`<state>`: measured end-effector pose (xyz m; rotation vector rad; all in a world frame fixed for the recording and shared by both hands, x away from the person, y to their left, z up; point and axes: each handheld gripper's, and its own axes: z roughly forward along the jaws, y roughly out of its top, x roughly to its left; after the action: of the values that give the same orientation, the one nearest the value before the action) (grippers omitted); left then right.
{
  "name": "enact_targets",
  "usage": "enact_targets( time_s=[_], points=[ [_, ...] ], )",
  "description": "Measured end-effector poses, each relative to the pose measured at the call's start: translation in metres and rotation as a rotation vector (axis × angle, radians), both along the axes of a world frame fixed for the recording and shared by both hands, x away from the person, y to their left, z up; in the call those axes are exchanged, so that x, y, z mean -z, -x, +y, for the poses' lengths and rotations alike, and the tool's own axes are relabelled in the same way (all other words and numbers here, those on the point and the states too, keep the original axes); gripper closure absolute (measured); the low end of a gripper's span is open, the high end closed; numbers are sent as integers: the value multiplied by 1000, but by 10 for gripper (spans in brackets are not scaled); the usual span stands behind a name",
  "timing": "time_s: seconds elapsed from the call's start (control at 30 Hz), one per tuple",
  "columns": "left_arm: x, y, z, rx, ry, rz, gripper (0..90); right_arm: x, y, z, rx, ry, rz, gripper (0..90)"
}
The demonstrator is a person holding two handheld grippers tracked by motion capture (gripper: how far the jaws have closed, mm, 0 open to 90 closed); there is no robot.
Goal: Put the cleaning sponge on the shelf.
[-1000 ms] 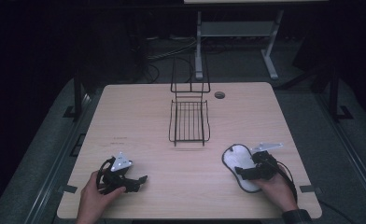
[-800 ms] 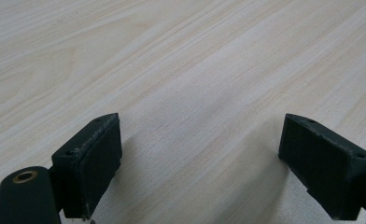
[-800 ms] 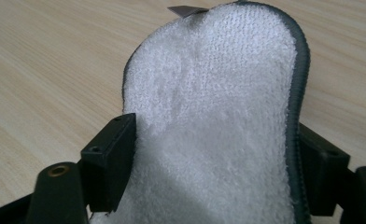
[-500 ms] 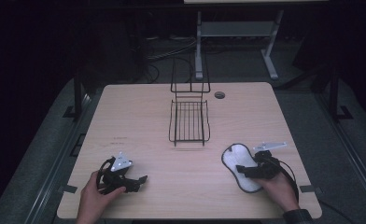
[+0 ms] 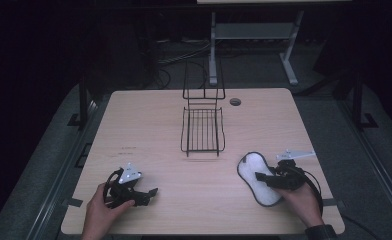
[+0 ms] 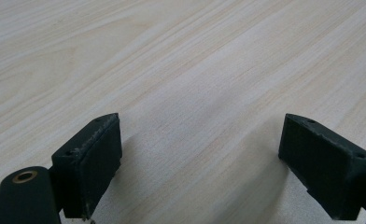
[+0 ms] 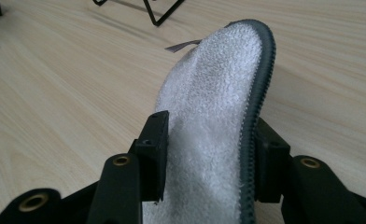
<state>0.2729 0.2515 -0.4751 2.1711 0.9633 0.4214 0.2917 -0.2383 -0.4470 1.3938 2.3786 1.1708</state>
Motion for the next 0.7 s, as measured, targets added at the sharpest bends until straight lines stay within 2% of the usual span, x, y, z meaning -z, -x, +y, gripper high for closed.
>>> enact_targets(
  time_s=[0.33, 0.5, 0.7],
  points=[
    [0, 0, 0, 0, 0, 0, 124, -6, 4, 0, -24, -31, -30, 621],
    [0, 0, 0, 0, 0, 0, 124, -12, 7, -2, -33, -36, -65, 679],
    [0, 0, 0, 0, 0, 0, 124, -16, 9, -3, -35, -35, -81, 727]
  ],
)
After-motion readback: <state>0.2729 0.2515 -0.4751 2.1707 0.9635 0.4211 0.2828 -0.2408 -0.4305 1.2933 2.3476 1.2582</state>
